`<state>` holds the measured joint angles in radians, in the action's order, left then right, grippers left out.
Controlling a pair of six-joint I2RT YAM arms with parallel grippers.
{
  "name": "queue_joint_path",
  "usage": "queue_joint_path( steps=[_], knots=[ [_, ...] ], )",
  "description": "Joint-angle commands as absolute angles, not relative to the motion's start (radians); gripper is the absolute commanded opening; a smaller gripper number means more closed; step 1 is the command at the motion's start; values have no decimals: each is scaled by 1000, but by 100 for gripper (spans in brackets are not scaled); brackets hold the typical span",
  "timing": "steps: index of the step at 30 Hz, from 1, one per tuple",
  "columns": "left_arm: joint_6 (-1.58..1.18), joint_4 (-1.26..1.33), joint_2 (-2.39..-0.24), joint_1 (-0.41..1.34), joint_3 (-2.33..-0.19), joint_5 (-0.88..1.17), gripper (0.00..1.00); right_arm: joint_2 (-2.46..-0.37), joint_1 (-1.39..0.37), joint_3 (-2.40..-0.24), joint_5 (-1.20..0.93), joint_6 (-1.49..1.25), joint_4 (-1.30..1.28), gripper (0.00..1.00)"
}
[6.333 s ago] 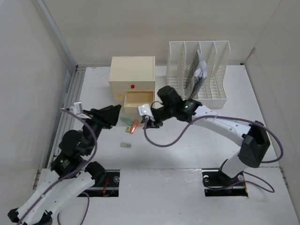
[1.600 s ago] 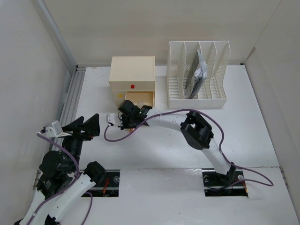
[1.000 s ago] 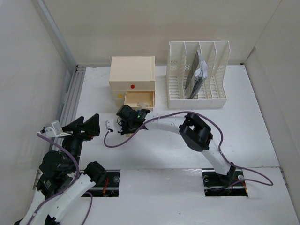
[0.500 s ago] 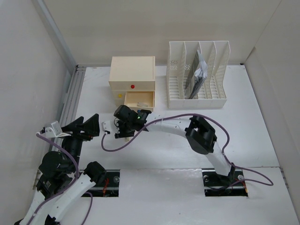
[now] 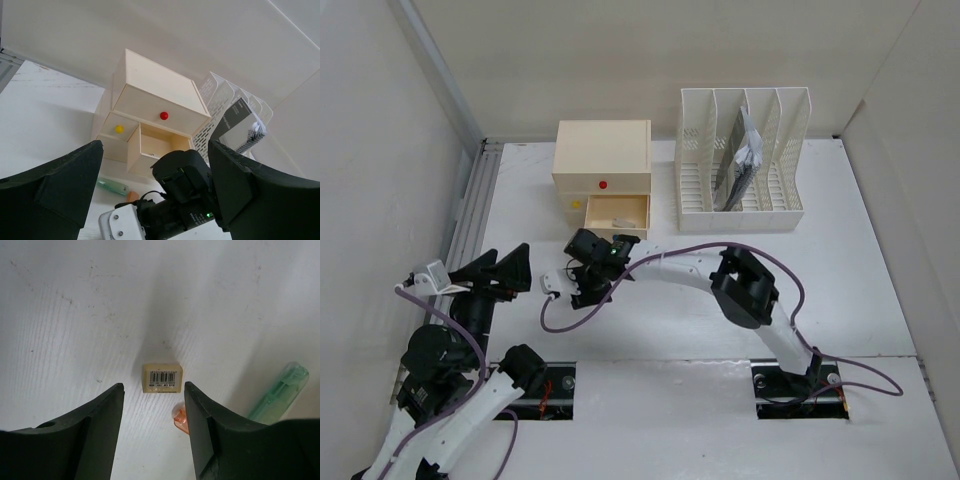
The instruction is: Organize the desk
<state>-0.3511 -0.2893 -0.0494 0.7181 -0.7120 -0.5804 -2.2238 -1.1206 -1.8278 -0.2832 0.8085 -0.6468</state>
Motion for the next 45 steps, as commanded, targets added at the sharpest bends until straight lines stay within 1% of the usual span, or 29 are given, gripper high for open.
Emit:
queue_joint_path(
  steps=[1, 8, 20, 23, 25, 26, 28, 29, 31, 32, 33, 40, 45],
  knots=[
    [-350, -265, -34, 716, -710, -588, 84, -2244, -1124, -1875, -321, 804, -646, 57],
    [-350, -265, -34, 716, -710, -588, 84, -2284, -1124, -1875, -282, 749, -588, 57],
    [-350, -265, -34, 716, -710, -588, 84, -2326, -1115, -1893, -291, 739, -609, 59],
    [-350, -265, -34, 716, -710, -588, 84, -2345, -1115, -1902, -291, 739, -621, 50],
    [-359, -265, -34, 716, -710, -588, 84, -2345, -1115, -1902, -301, 739, -621, 41],
    [-359, -265, -34, 716, -710, -588, 84, -2345, -1115, -1902, -301, 739, -621, 34],
    [-359, -265, -34, 716, -710, -588, 84, -2345, -1106, -1902, -301, 739, -621, 33],
    [-359, -265, -34, 716, -710, -588, 84, -2345, -1106, -1902, -301, 739, -632, 33],
    [-359, -265, -34, 716, -710, -588, 84, -2345, -1106, -1911, -301, 739, -644, 38],
    [-359, -265, -34, 716, -710, -588, 84, -2345, -1106, -1920, -292, 739, -644, 43],
    [-359, -265, -34, 716, -710, -588, 84, -2355, -1106, -1921, -291, 739, -656, 52],
    [-359, -265, -34, 716, -710, -588, 84, -2345, -1106, -1902, -282, 739, -657, 57],
    [-359, -265, -34, 716, -710, -588, 84, -2345, -1097, -1893, -282, 712, -657, 57]
  ],
)
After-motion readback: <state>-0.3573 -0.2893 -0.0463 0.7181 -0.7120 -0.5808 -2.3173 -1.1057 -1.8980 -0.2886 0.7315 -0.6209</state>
